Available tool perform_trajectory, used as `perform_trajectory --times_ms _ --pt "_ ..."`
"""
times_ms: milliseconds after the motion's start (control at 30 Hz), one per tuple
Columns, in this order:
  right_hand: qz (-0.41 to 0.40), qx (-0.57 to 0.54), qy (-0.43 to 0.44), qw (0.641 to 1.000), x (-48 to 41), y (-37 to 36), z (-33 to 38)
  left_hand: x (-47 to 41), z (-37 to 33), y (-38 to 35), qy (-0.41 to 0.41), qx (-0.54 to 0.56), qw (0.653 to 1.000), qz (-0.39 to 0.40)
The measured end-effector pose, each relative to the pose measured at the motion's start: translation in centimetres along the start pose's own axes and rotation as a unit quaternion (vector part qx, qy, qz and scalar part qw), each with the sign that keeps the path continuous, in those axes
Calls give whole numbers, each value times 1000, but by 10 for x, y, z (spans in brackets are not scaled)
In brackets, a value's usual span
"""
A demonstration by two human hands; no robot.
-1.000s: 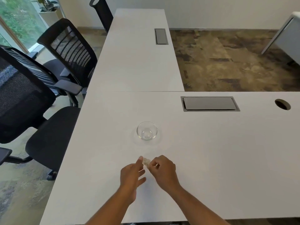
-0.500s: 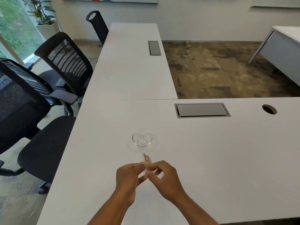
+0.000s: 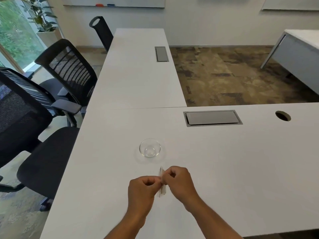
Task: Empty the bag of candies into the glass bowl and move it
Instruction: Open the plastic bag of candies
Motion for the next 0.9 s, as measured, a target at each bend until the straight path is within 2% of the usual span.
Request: perform_trajectory --times_ms 200,267,467,567,733,900 --pt "4 -7 4 1000 0 -1 -3 -1 7 2 58 41 997 -12" --pt "12 -1 9 1000 0 -2 -2 -3 6 3 47 37 998 -24" --pt "33 58 50 997 0 -10 5 1 -8 7 -55 -34 993 -94" --pt "45 93 69 992 0 -12 11 5 -9 4 -76 -39 991 -101" --pt "46 133 68 988 -4 -2 6 -11 -9 26 -63 -8 986 -154" --pt "38 138 58 988 -9 9 0 -29 -4 32 -27 21 991 -132"
Point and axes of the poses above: each hand's wrist, its own x-axis away from the middle knuckle, its own y-axis out of the back of the hand, z = x × y, the point moved 9 cm from there along -x, towards the middle knuckle, and after that the axes turned 6 degrees about -z, right-handed, at the moved point
